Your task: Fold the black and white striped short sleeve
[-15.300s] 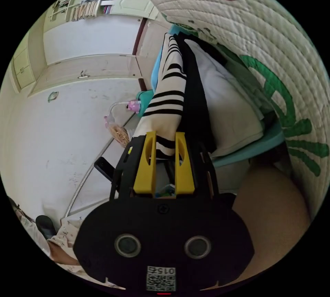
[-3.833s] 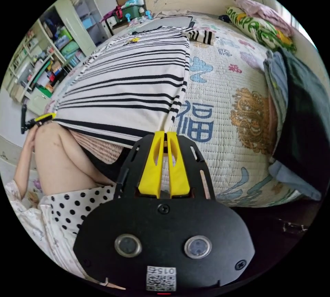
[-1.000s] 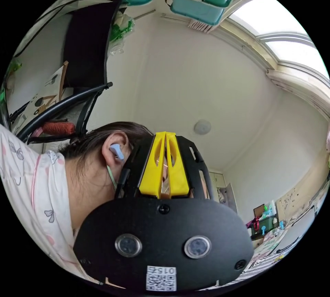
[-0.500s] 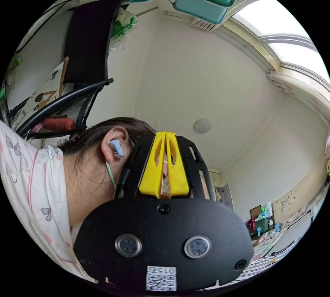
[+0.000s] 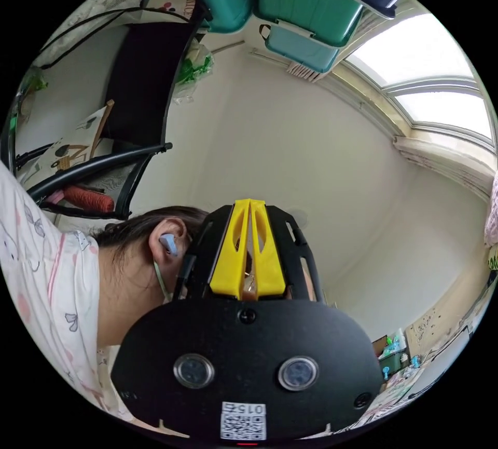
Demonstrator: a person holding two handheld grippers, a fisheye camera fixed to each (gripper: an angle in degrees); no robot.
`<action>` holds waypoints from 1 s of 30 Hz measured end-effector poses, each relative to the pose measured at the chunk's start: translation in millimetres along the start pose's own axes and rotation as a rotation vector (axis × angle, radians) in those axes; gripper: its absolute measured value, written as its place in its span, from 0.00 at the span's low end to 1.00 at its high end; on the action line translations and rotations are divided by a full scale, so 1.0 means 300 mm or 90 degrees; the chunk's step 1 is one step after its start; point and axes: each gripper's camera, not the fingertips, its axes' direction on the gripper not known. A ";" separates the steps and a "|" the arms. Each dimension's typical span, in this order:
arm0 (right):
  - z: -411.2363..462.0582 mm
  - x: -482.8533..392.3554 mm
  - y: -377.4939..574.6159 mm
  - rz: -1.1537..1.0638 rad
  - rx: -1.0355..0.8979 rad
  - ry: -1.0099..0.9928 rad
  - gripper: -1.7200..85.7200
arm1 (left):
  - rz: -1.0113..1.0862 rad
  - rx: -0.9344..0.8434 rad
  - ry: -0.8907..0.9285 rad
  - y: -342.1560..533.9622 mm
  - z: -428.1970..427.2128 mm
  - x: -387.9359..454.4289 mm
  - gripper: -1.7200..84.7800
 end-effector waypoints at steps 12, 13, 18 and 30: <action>0.222 -0.078 -0.001 -0.068 -0.024 -0.036 0.01 | -0.003 0.004 0.004 0.027 0.016 -0.014 0.02; 0.242 -0.077 0.005 -0.072 -0.022 -0.035 0.01 | -0.006 0.004 0.007 0.029 0.018 -0.019 0.02; 0.331 -0.060 0.047 -0.085 -0.012 0.005 0.01 | -0.006 0.003 0.005 0.037 0.026 -0.021 0.02; 0.664 0.102 0.196 -0.067 -0.080 -0.029 0.01 | -0.024 0.007 0.034 0.064 0.047 -0.064 0.02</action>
